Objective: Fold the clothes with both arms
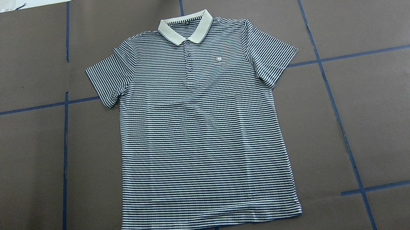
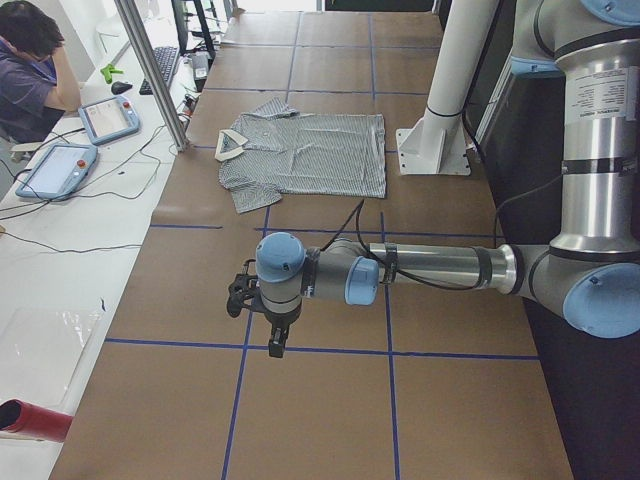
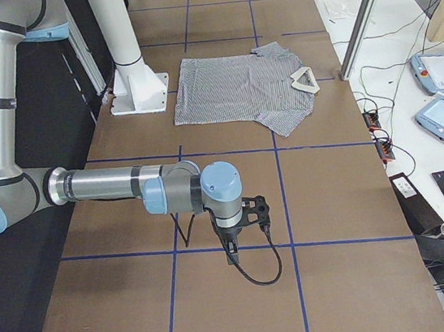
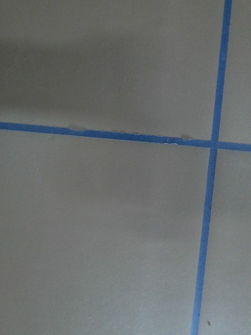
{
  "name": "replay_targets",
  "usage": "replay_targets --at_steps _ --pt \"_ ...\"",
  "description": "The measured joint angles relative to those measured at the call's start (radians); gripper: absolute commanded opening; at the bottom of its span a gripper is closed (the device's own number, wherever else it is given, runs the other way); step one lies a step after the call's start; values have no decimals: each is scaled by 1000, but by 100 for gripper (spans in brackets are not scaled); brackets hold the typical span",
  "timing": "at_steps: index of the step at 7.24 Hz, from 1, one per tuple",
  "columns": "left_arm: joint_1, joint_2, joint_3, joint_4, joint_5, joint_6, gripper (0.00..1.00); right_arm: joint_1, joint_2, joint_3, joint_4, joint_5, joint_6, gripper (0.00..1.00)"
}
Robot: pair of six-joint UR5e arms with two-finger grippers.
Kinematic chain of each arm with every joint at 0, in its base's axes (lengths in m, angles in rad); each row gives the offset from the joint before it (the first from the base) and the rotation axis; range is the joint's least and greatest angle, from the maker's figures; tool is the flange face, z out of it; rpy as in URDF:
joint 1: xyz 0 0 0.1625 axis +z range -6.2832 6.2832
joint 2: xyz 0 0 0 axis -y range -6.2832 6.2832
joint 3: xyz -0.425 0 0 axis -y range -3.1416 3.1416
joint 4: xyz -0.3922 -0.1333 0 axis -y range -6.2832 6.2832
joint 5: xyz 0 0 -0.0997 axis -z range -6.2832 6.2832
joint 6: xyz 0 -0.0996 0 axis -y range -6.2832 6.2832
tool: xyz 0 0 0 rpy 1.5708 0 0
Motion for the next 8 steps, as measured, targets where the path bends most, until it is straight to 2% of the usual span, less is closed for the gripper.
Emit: replay_targets --at_steps 4,7,8 --pt "4 -1 0 -43 6 3 100 -6 21 -1 38 -2 10 100" --pt "32 -32 9 -319 23 0 100 -14 132 -47 241 4 20 100" --pt "34 -52 13 -404 29 -1 100 -16 162 -74 269 46 42 100"
